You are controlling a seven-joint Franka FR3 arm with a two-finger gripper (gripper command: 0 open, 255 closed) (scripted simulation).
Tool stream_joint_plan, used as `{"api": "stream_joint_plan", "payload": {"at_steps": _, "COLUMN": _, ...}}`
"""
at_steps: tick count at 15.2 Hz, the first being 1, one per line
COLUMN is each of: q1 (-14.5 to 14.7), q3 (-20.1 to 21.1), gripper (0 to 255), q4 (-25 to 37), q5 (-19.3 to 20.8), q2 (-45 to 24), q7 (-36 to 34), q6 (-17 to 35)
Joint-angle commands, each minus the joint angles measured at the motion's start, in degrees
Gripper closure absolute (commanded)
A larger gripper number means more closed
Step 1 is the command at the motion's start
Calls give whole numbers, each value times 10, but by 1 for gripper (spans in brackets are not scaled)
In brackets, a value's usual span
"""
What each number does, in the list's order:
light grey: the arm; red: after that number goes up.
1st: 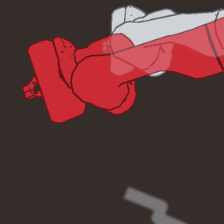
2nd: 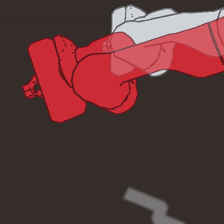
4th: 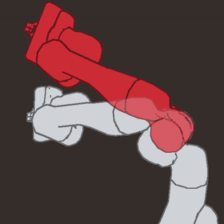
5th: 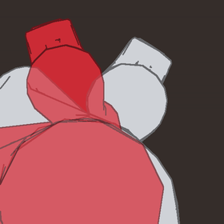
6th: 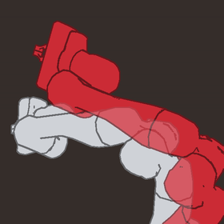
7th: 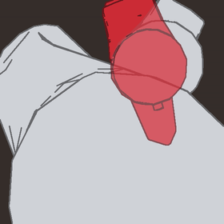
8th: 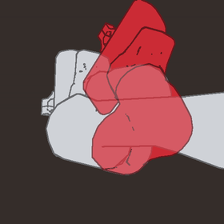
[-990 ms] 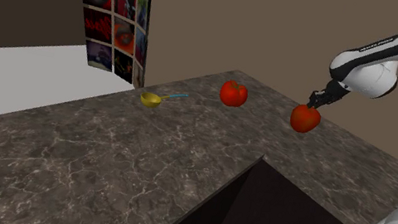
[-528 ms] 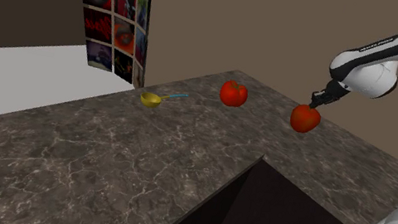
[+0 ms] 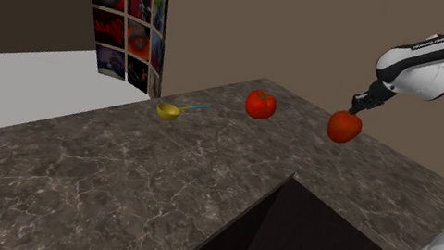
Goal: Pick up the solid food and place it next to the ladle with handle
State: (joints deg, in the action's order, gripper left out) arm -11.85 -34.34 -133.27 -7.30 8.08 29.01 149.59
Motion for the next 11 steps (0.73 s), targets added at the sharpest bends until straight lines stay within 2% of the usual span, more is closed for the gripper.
{"api": "stream_joint_plan", "payload": {"at_steps": 1, "q1": -4, "q3": 4, "gripper": 255, "q4": 6, "q5": 13, "q2": 10, "q7": -11, "q6": -14}}
{"api": "stream_joint_plan", "payload": {"at_steps": 11, "q1": -15, "q3": 21, "gripper": 255, "q4": 53, "q5": 53, "q2": 46, "q7": -47, "q6": -91}}
